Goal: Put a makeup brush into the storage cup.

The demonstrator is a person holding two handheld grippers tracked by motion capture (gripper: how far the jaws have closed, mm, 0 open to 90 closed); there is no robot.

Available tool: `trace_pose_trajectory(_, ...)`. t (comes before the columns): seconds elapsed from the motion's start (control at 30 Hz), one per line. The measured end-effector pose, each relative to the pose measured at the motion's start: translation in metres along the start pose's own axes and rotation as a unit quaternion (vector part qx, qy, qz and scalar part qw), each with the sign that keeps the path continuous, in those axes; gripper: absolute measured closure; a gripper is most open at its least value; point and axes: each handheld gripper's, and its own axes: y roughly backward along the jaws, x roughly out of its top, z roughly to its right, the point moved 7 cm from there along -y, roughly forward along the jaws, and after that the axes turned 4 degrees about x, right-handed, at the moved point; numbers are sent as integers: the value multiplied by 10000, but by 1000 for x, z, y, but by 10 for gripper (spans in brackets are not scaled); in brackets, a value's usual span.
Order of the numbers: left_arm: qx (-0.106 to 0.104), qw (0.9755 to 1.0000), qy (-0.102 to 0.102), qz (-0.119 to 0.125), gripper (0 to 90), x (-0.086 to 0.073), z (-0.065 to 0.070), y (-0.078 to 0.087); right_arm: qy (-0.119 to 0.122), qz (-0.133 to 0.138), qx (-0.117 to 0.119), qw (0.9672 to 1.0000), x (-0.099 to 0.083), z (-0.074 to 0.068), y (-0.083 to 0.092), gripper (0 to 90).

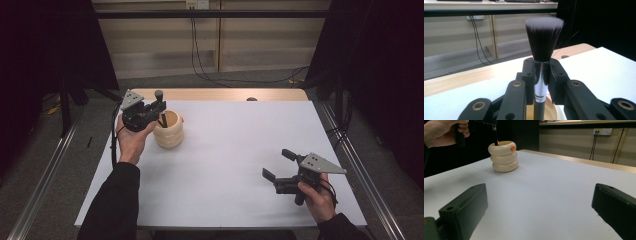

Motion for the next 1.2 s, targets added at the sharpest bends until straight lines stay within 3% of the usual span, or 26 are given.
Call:
trace_pose_trajectory(0.27, 25, 10000, 38, -45, 775, -8, 0, 2, -2, -18, 6, 10000, -1, 0, 0, 0)
trace_pose_trajectory(0.3, -45, 10000, 77, -12, 775, -9, 0, 2, -11, -11, -5, 10000, 0, 0, 0, 0)
trace_pose_trajectory(0.5, 31, 9999, 89, -70, 774, -19, -2, -1, -13, -7, -31, 10000, 0, 1, 0, 0)
trace_pose_trajectory(0.7, -52, 9999, 89, -49, 774, -21, 4, 0, -28, -20, -40, 10000, -1, 2, 0, 0)
trace_pose_trajectory(1.0, 34, 9998, 129, -160, 772, -31, 2, -3, -5, -43, -16, 10000, -2, 2, 0, 0)
trace_pose_trajectory(1.2, -97, 9996, 180, -191, 771, -32, 6, -3, 0, -39, -32, 10000, -1, 2, -1, 0)
